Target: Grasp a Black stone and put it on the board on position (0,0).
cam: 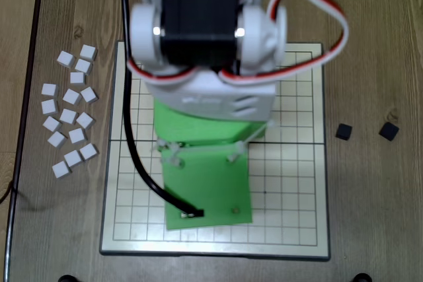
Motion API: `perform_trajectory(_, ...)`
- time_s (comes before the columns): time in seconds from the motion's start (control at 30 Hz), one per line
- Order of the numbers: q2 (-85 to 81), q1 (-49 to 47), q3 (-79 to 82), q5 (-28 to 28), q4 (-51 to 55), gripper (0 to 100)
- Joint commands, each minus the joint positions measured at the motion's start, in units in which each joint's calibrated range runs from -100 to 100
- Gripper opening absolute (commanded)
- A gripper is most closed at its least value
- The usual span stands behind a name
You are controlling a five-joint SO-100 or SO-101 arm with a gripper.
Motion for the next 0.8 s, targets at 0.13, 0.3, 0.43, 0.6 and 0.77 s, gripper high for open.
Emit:
perform_trajectory(0.13, -2.4, 1.2, 4.9, 0.1, -3.6, 6)
perform_trajectory(0.3, -2.7, 1.3, 8.2, 0.0, -5.9, 6)
perform_trajectory(0.43, -2.7, 1.5, 9.9, 0.0, -7.6, 6)
perform_trajectory(0.6, -2.6, 1.8, 11.6, 0.2, -9.2, 6)
perform_trajectory(0.77, -2.4, 2.1, 12.4, 0.2, -9.9, 6)
